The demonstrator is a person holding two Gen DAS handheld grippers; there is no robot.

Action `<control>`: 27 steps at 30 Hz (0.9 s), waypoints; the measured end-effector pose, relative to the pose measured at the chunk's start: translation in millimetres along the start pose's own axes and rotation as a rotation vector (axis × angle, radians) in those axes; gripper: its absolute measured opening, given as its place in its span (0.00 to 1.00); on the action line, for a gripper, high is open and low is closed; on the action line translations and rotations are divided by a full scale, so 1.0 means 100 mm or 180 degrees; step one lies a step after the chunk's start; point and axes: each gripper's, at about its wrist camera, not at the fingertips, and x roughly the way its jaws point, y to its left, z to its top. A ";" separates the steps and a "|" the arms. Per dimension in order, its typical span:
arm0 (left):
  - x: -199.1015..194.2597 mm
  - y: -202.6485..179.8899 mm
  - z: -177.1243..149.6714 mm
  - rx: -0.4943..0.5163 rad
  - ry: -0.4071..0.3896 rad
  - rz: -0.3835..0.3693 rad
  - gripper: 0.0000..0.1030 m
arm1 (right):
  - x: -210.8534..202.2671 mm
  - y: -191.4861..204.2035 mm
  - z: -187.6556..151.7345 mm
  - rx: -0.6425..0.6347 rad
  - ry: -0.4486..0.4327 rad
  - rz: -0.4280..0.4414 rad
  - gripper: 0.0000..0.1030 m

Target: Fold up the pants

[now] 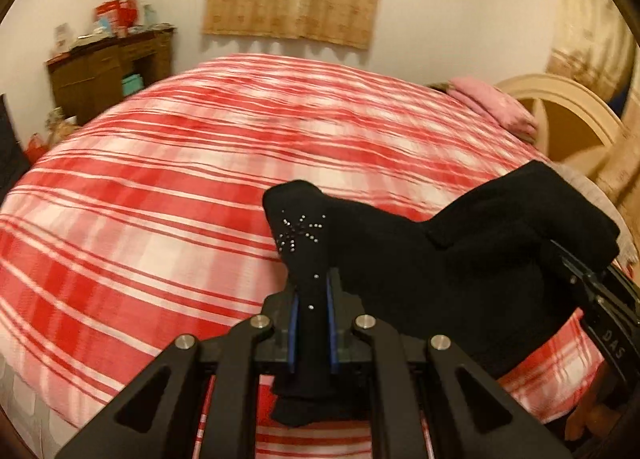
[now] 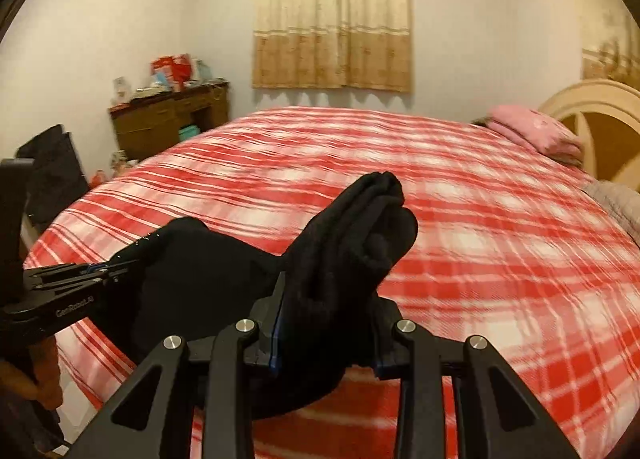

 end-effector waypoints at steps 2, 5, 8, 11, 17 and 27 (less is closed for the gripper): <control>-0.05 0.24 0.09 -0.0096 -0.0077 0.0153 0.11 | 0.12 0.17 0.11 -0.0017 -0.0032 0.0188 0.32; -0.16 0.57 0.23 -0.0156 -0.0205 0.0420 0.11 | 0.32 0.49 0.28 -0.0057 -0.0114 0.0500 0.32; -0.24 0.83 0.36 -0.0181 -0.0324 0.0674 0.11 | 0.53 0.84 0.43 -0.0059 -0.0211 0.0826 0.32; -0.34 1.09 0.49 -0.0237 -0.0470 0.0897 0.11 | 0.75 1.15 0.52 -0.0092 -0.0339 0.1086 0.32; -0.12 1.55 0.48 -0.0332 -0.0378 0.1162 0.12 | 1.45 1.40 0.43 -0.0131 0.0020 0.1039 0.33; 0.14 1.80 -0.03 -0.0628 -0.0009 0.1479 0.78 | 1.86 1.10 0.06 -0.0070 0.0639 0.0739 0.69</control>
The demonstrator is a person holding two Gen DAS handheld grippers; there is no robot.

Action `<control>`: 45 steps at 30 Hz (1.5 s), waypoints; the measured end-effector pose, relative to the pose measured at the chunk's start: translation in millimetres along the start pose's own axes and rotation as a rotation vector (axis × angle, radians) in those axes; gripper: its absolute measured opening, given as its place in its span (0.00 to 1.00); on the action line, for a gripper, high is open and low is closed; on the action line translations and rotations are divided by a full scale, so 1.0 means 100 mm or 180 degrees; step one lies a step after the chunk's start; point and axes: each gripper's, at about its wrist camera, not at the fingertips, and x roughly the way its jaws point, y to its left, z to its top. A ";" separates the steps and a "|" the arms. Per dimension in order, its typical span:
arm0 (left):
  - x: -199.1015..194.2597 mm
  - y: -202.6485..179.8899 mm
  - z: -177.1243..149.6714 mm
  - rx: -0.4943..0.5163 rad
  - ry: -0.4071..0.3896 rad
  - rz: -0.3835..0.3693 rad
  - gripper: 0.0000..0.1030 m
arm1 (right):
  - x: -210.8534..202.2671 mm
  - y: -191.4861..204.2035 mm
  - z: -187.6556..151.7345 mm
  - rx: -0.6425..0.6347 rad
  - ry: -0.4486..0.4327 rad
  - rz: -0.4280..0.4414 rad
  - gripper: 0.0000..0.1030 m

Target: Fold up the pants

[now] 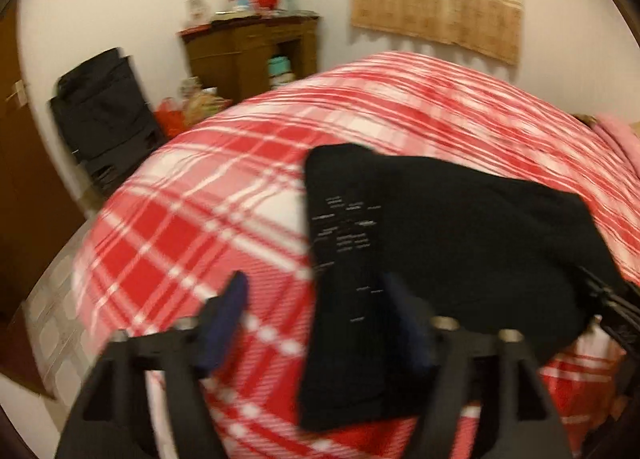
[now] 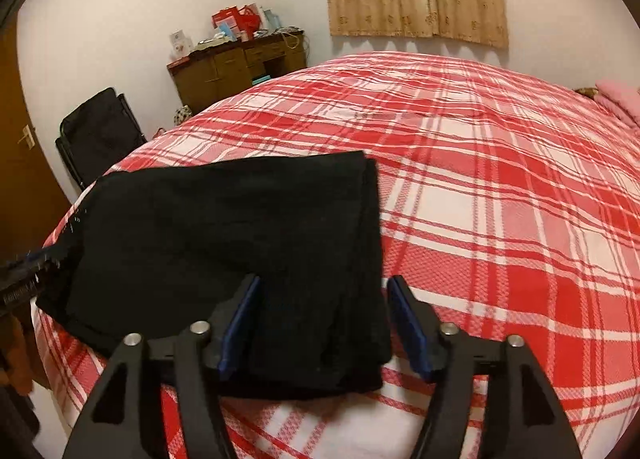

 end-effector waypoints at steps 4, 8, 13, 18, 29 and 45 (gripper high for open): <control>-0.12 0.18 -0.02 -0.0188 0.0028 -0.0008 0.79 | -0.26 -0.07 0.02 0.0216 -0.0143 -0.0097 0.69; -0.39 0.13 -0.06 -0.0062 -0.0201 0.0252 0.79 | -0.75 -0.03 -0.02 0.0490 -0.0394 0.0015 0.70; -0.64 -0.02 -0.15 0.0121 -0.0316 0.0284 0.79 | -1.09 0.15 -0.17 0.0596 -0.0387 0.0209 0.70; -0.86 -0.14 -0.18 0.0203 -0.0352 0.0097 0.85 | -1.29 0.32 -0.24 0.0549 -0.0394 0.0095 0.70; -1.20 -0.21 -0.22 0.0218 -0.0497 0.0129 1.00 | -1.70 0.59 -0.29 0.0301 -0.0693 -0.0066 0.71; -1.28 -0.30 -0.25 0.0293 -0.0564 0.0172 1.00 | -1.78 0.59 -0.31 0.0333 -0.0743 -0.0017 0.72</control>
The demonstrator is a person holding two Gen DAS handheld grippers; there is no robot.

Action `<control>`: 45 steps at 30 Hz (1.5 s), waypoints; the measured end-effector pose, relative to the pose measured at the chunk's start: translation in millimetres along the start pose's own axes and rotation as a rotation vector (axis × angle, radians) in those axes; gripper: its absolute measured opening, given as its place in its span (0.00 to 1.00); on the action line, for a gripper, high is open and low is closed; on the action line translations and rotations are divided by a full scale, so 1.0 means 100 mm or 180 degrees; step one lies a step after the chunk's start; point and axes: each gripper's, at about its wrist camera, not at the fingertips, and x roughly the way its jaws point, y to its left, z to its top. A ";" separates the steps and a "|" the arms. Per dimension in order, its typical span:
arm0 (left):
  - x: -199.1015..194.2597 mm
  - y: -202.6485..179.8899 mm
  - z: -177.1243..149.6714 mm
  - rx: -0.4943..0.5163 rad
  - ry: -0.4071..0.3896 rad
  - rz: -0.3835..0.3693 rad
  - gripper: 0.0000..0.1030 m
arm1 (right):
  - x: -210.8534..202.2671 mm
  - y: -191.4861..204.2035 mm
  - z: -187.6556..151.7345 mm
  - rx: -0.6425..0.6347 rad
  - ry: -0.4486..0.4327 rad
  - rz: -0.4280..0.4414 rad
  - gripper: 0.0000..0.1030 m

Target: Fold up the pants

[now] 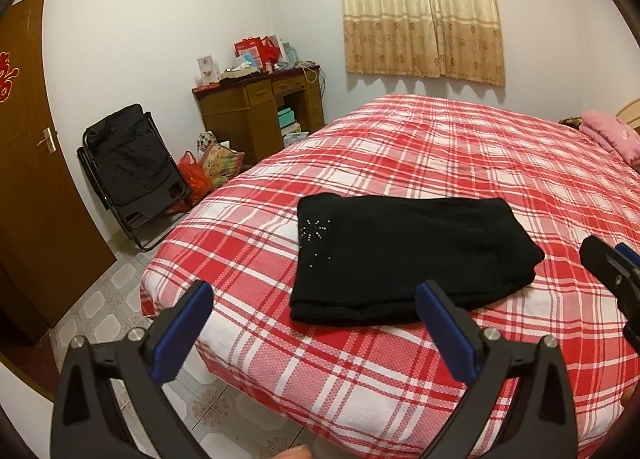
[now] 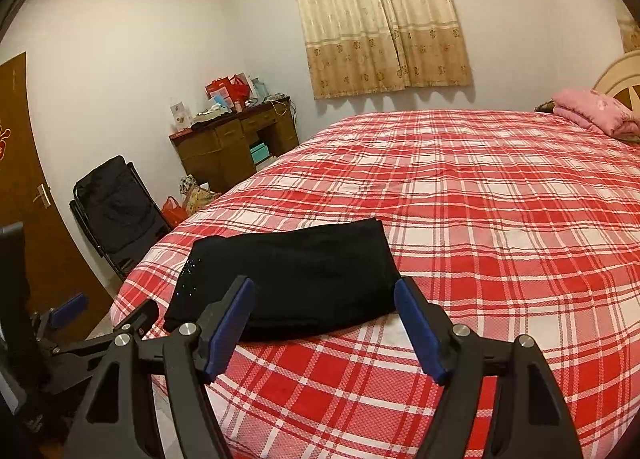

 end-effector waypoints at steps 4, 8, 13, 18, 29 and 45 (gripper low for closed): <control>0.01 -0.04 -0.01 0.0023 0.0011 0.0013 1.00 | 0.01 -0.02 0.00 0.0018 0.0020 0.0017 0.73; 0.01 -0.05 -0.01 0.0027 0.0019 0.0023 1.00 | 0.01 -0.05 0.01 0.0040 0.0009 0.0014 0.73; 0.02 -0.06 0.00 0.0034 0.0026 0.0030 1.00 | 0.02 -0.06 0.01 0.0056 0.0020 0.0024 0.73; 0.02 -0.05 0.00 0.0028 0.0021 0.0039 1.00 | 0.05 -0.07 0.00 0.0078 0.0046 0.0043 0.73; -0.12 0.01 0.05 -0.0064 -0.0223 -0.0038 1.00 | -0.02 -0.05 0.02 0.0024 -0.0109 0.0053 0.73; -0.18 -0.09 0.10 -0.0005 -0.0334 0.0075 1.00 | -0.04 -0.08 0.01 0.0058 -0.0087 0.0008 0.73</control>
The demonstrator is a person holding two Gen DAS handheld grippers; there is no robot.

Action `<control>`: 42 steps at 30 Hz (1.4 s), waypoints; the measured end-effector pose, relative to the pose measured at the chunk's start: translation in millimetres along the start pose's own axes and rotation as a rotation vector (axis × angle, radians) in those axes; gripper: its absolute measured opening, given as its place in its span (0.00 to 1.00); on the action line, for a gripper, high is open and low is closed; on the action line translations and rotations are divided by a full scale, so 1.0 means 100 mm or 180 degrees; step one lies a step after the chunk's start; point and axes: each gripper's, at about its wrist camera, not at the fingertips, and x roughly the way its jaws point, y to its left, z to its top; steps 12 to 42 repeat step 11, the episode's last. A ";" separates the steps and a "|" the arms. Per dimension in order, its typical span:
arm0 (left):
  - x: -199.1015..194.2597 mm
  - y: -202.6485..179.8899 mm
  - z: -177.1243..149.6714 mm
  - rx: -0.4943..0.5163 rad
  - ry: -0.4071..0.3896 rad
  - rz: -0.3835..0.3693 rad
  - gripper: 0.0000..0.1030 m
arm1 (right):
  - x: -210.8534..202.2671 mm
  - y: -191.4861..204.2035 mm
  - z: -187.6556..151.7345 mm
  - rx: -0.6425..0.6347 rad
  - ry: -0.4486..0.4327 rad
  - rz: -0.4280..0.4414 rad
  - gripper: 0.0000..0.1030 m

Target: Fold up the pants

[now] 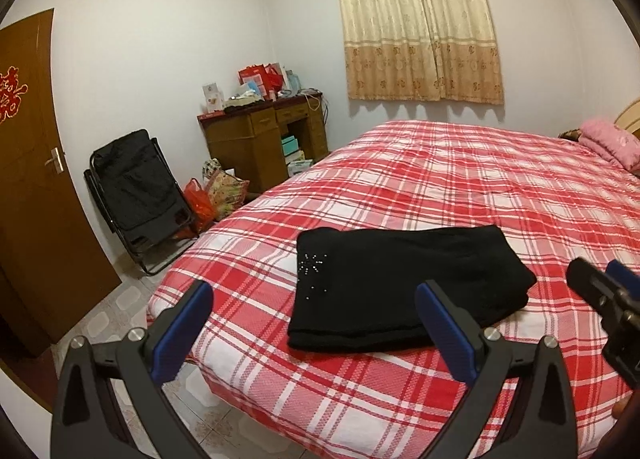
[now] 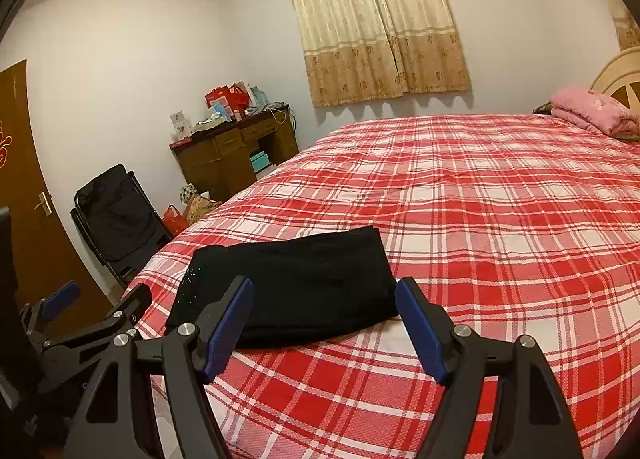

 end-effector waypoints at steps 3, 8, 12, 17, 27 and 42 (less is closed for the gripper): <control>-0.01 0.01 0.01 -0.0033 0.0019 -0.0068 1.00 | 0.01 -0.03 -0.01 0.0024 0.0018 -0.0016 0.73; -0.03 -0.04 -0.01 0.0010 -0.0011 -0.0084 1.00 | 0.01 -0.06 -0.01 0.0070 0.0024 -0.0007 0.73; -0.01 -0.06 -0.01 0.0022 0.0015 -0.0092 1.00 | 0.01 -0.05 -0.01 0.0068 0.0025 -0.0007 0.73; -0.01 -0.06 -0.01 0.0022 0.0015 -0.0092 1.00 | 0.01 -0.05 -0.01 0.0068 0.0025 -0.0007 0.73; -0.01 -0.06 -0.01 0.0022 0.0015 -0.0092 1.00 | 0.01 -0.05 -0.01 0.0068 0.0025 -0.0007 0.73; -0.01 -0.06 -0.01 0.0022 0.0015 -0.0092 1.00 | 0.01 -0.05 -0.01 0.0068 0.0025 -0.0007 0.73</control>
